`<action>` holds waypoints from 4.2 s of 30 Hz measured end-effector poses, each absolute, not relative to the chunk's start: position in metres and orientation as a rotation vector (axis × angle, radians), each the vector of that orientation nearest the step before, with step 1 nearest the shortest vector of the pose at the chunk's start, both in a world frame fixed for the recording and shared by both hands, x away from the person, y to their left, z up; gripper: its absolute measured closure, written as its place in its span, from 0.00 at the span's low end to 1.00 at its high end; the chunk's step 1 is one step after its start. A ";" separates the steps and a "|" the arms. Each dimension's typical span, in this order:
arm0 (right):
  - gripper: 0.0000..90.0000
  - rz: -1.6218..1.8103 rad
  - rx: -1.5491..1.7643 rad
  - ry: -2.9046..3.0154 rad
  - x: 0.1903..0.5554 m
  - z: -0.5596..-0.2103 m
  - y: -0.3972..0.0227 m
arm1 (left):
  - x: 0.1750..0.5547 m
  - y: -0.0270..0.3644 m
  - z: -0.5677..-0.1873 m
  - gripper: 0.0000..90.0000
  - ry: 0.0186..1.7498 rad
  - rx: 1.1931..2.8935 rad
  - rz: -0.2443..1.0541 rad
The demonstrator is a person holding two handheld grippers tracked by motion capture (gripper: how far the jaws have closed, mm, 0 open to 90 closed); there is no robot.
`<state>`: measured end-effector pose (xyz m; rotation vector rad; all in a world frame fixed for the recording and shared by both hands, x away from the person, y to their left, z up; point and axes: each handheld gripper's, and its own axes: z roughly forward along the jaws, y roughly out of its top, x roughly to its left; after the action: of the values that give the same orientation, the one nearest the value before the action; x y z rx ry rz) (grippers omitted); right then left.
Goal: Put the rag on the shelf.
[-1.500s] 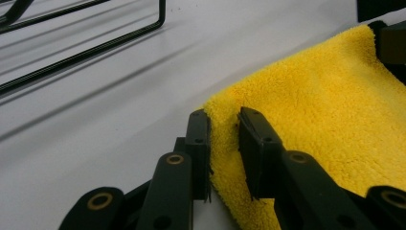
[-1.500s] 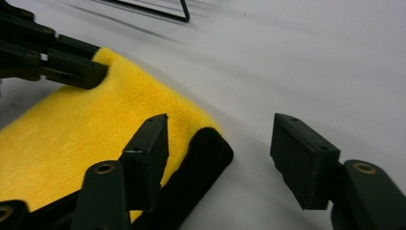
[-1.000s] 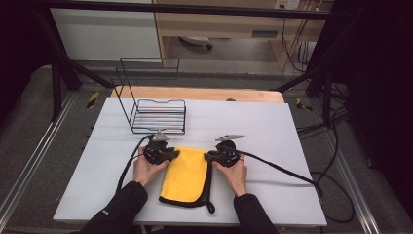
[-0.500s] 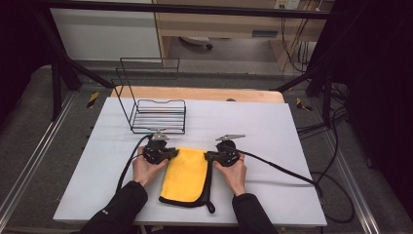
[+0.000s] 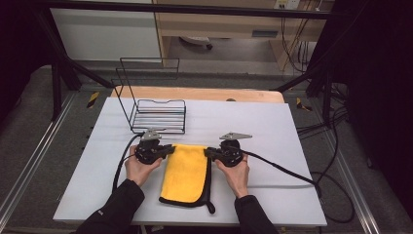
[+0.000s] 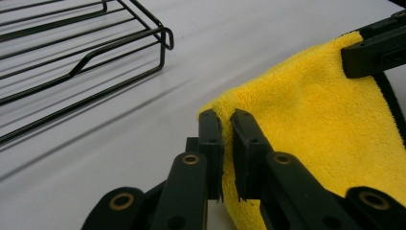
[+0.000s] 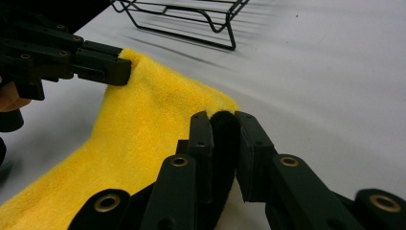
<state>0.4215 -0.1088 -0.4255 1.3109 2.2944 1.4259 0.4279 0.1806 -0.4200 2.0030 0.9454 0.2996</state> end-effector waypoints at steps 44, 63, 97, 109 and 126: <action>0.87 1.577 0.964 2.110 0.382 -0.345 -0.107 | 0.376 0.199 -0.346 0.92 0.804 1.797 0.452; 0.87 1.599 0.855 2.032 0.377 -0.315 -0.101 | 0.372 0.207 -0.320 0.92 0.764 1.725 0.520; 0.87 1.663 0.744 1.866 0.387 -0.266 -0.084 | 0.390 0.222 -0.272 0.92 0.716 1.568 0.630; 0.87 1.675 0.715 1.823 0.397 -0.247 -0.074 | 0.398 0.229 -0.253 0.92 0.717 1.519 0.661; 0.87 1.688 0.682 1.772 0.410 -0.221 -0.058 | 0.409 0.242 -0.230 0.93 0.711 1.449 0.702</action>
<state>0.4102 -0.0583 -0.2212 0.6820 1.7717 1.6878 0.4091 0.2423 -0.2296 1.4493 0.7114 0.7023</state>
